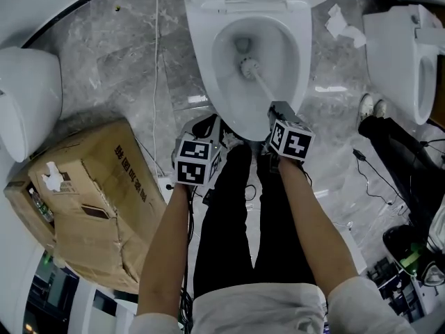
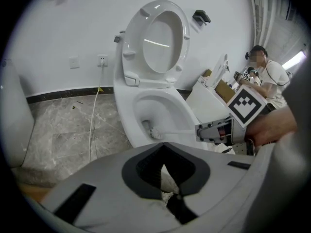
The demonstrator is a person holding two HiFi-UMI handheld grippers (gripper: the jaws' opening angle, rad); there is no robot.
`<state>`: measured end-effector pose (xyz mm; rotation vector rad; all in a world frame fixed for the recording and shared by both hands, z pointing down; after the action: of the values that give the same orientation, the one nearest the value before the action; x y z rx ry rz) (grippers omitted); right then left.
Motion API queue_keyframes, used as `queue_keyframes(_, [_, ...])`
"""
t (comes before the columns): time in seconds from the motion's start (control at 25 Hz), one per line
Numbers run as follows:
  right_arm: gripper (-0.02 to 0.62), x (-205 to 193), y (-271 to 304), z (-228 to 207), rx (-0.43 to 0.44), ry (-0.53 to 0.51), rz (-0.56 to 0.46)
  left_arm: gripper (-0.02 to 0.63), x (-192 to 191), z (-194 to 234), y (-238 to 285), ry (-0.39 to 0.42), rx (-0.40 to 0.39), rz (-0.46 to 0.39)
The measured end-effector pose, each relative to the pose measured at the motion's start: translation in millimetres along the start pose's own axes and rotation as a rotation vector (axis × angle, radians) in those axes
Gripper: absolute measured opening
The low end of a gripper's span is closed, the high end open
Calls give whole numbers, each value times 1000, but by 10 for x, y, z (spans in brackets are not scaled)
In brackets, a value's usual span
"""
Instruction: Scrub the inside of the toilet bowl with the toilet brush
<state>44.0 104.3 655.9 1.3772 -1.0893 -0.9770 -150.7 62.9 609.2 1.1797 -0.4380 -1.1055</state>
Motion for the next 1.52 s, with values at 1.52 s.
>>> queue_keyframes(1.52, [176, -1497, -2825, -1060, 116, -433, -417, 26, -807, -2472, -1677, -131, 161, -299])
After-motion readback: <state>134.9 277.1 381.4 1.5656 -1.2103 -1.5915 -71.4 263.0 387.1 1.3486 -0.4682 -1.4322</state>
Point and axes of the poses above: the fingertips, and each gripper's own axes: y forward along the fingers, z to its left, x out of its top, the point moved 1 cm from there along -y, backward along the fingers, and after that the axes turned 13 degrees about z, right-handed, at the moved point
